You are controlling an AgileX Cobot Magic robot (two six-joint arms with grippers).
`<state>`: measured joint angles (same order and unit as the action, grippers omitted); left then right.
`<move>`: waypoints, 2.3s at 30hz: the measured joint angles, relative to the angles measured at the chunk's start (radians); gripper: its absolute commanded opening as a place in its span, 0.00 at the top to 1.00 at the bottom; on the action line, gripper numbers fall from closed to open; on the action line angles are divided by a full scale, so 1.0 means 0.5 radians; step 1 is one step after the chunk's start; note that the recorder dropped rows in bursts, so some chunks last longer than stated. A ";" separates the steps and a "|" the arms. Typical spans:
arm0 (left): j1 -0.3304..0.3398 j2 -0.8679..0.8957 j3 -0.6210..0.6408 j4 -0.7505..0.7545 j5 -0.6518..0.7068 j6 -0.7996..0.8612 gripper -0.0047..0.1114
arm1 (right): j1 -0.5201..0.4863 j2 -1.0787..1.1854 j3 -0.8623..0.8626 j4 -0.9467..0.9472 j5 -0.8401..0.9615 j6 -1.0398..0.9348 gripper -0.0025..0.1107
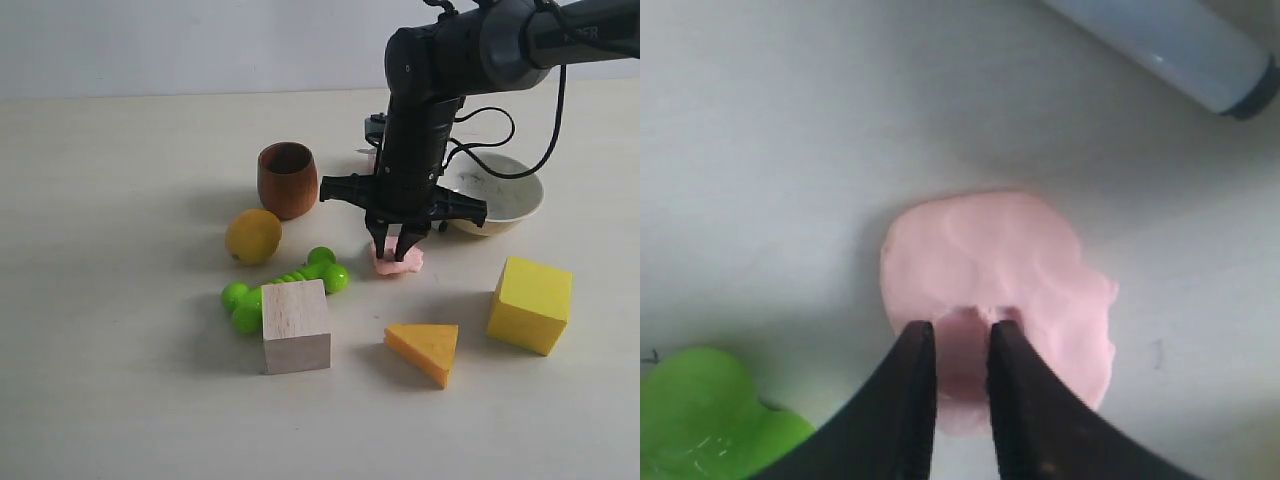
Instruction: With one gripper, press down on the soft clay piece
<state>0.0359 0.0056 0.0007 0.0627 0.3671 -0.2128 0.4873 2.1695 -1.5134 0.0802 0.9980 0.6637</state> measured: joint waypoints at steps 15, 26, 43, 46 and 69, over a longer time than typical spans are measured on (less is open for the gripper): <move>0.000 0.000 0.000 0.000 0.000 0.000 0.96 | 0.000 -0.006 0.000 0.000 -0.043 -0.019 0.98; 0.000 0.000 0.000 0.000 0.000 0.000 0.96 | 0.000 0.040 0.000 0.004 -0.039 -0.019 0.98; 0.000 0.000 0.000 0.000 0.000 0.000 0.96 | 0.000 -0.039 0.000 0.008 -0.055 -0.049 0.75; 0.000 0.000 0.000 0.000 0.000 0.000 0.96 | 0.000 -0.039 0.000 0.005 -0.051 -0.049 0.75; 0.000 0.000 0.000 0.000 0.000 0.000 0.96 | 0.000 0.002 0.004 0.077 0.002 -0.049 0.60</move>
<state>0.0359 0.0056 0.0007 0.0627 0.3671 -0.2128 0.4873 2.1703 -1.5114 0.1186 0.9989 0.6391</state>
